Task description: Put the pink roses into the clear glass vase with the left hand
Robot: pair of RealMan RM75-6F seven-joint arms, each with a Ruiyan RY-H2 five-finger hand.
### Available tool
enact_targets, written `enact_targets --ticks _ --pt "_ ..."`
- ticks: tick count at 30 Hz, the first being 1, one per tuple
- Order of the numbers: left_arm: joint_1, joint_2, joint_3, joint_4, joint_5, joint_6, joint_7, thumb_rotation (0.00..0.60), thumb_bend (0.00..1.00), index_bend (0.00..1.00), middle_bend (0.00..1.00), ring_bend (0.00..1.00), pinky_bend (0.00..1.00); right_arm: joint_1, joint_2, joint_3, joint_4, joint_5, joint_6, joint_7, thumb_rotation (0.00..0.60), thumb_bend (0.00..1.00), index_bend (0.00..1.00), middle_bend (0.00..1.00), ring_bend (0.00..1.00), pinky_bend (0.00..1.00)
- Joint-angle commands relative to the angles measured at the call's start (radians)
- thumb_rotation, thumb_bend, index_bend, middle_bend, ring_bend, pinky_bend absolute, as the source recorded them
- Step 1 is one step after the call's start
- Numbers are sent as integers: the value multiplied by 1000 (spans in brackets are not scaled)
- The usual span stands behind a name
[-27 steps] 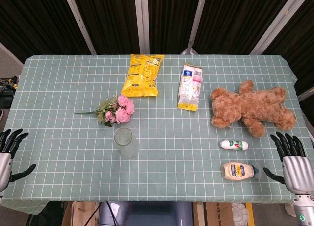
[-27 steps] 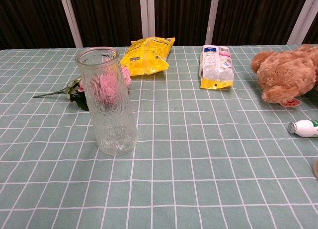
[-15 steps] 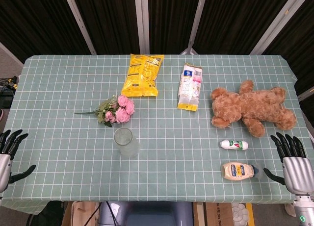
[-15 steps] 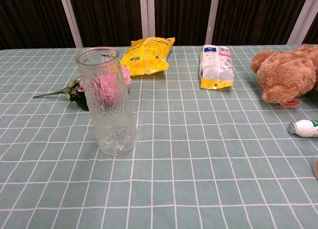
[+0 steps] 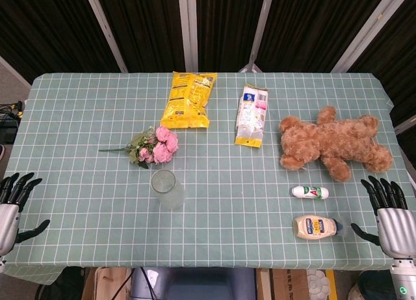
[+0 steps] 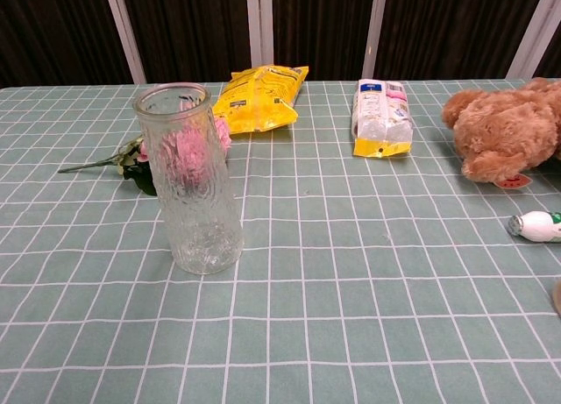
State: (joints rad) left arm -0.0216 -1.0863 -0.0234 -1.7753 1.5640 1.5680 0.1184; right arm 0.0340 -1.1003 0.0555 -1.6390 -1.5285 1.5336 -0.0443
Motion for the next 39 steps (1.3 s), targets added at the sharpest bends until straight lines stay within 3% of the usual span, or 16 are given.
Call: enact_targets --ticks 1,12,23,31,39 --pt "-4 -4 -4 2 -8 -6 2 600 216 177 72 0 17 -2 1 1 -1 2 2 2 600 169 123 94 10 0" --pt "-82 -24 -66 40 -71 -94 31 600 187 173 69 0 15 5 -5 7 2 24 -20 1 600 169 123 94 10 0" --pt "-240 -32 -169 -2 -246 -297 111 600 178 125 65 0 15 13 -14 -1 1 22 -40 -16 600 169 124 94 10 0" --pt "-401 -122 -235 9 -406 -429 317 600 167 119 67 0 15 16 -23 1 3 34 -47 -36 600 169 123 94 11 0" --pt "-543 -270 -264 121 -581 -486 494 600 166 116 72 0 14 20 -33 12 14 60 -56 -60 600 169 124 94 11 0"
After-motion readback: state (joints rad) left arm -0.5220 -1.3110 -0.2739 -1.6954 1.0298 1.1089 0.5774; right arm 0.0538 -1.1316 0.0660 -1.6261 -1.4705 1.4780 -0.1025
